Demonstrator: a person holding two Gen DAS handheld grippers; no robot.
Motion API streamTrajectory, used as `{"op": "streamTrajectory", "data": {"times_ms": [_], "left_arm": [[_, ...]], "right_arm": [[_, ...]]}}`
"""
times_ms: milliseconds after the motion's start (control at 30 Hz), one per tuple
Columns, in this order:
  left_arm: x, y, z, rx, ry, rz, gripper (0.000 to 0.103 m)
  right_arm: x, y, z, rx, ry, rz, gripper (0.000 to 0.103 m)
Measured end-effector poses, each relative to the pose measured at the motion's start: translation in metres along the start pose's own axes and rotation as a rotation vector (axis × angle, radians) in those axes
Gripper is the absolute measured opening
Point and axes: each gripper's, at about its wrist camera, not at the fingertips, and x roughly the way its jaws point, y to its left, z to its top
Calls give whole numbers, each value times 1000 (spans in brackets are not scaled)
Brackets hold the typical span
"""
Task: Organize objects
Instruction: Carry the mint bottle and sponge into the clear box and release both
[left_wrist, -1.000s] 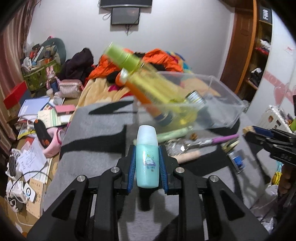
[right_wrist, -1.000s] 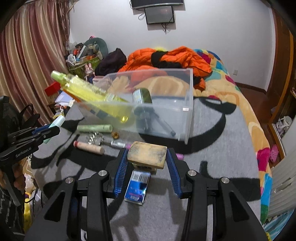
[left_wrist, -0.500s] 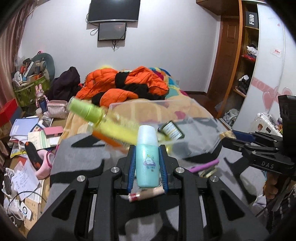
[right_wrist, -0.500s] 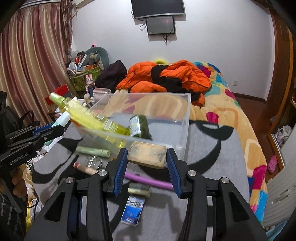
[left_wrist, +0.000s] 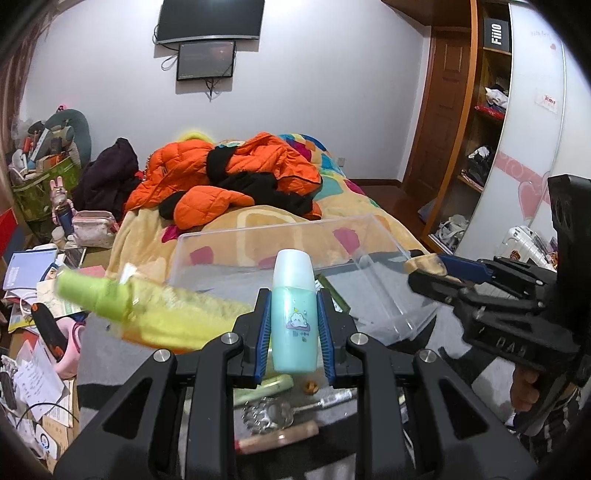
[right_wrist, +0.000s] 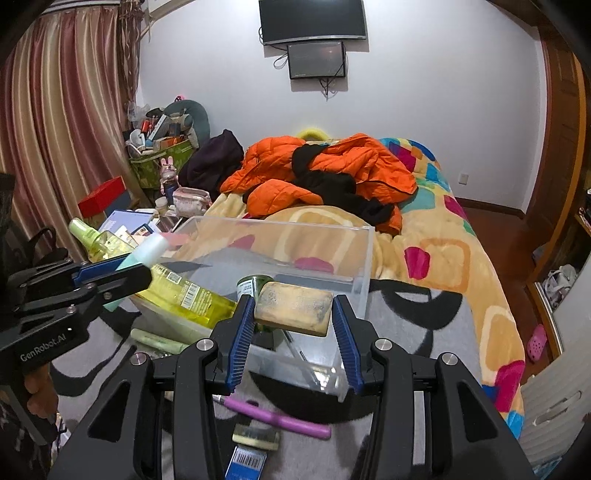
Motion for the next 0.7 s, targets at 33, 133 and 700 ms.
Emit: {"op": "streamTrajectory", "data": {"times_ms": [33,133,700], "left_arm": [[4,-2,2,5,4,2,23],[16,-7,8,22,18,1,23],[77,-7,18,29,147,-22,23]], "right_arm": [[3,1,0,-4,6,1,39],[12,3,0,-14,24,1,39],[49,-3,-2,1,104,16,39]]}}
